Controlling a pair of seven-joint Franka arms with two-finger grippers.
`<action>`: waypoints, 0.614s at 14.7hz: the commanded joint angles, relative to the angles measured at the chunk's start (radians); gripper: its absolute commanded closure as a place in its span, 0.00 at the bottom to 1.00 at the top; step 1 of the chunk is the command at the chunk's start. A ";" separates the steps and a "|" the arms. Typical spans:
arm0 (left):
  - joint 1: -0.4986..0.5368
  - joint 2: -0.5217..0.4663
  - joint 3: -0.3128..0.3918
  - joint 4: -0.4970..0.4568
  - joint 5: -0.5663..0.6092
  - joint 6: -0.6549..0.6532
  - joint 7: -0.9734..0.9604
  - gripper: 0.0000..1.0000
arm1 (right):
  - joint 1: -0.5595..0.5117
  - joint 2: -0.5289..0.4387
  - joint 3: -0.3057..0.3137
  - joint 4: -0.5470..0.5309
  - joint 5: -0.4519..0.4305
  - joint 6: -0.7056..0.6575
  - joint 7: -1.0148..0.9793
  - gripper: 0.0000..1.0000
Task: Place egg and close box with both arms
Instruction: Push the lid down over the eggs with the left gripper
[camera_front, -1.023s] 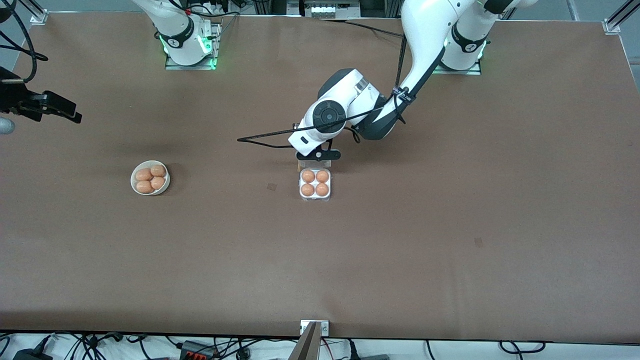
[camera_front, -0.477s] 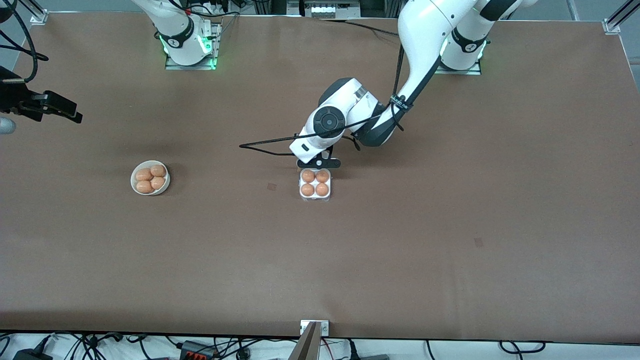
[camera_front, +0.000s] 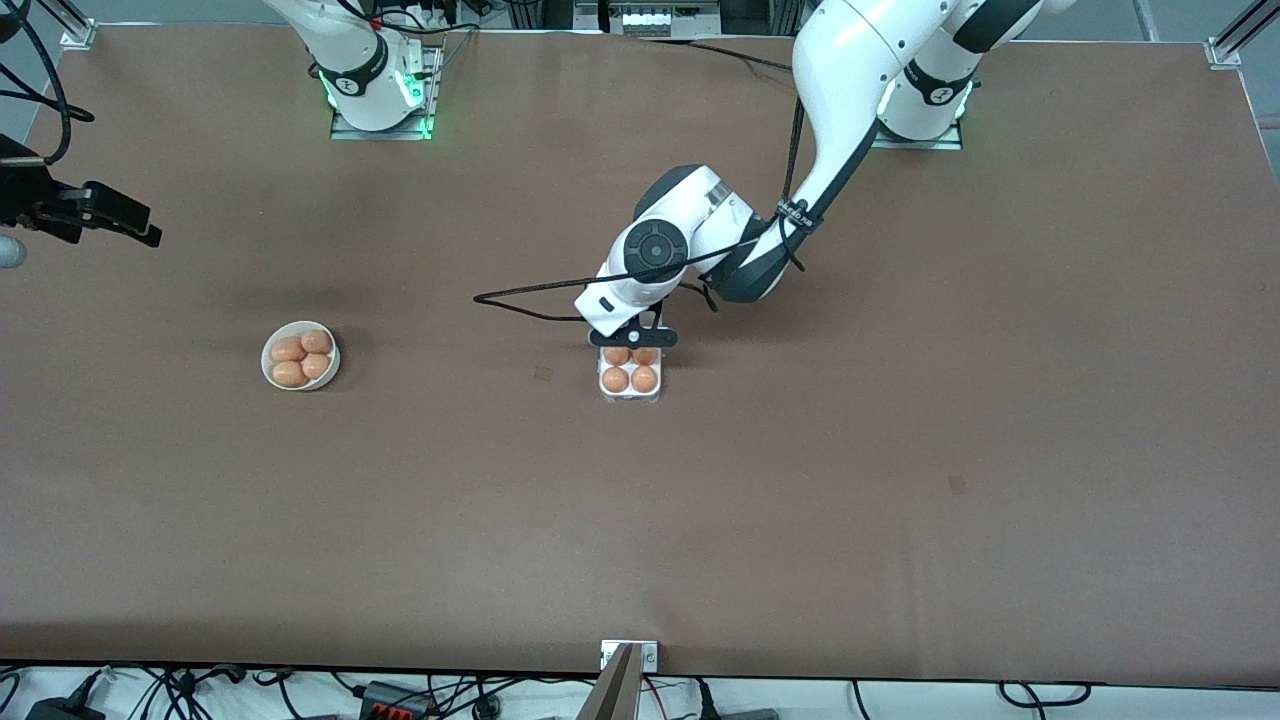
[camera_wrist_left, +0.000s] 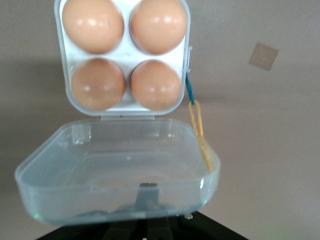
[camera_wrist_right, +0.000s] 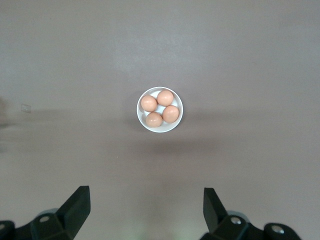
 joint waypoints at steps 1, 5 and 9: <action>-0.002 0.033 0.016 0.063 0.020 -0.007 0.022 0.99 | -0.005 0.007 0.002 0.024 -0.004 -0.022 0.002 0.00; 0.008 0.033 0.030 0.091 0.019 -0.008 0.022 0.99 | -0.012 0.009 0.000 0.024 -0.002 -0.024 0.002 0.00; 0.034 0.041 0.033 0.129 0.019 -0.007 0.023 0.99 | -0.008 0.009 0.000 0.024 -0.002 -0.022 0.002 0.00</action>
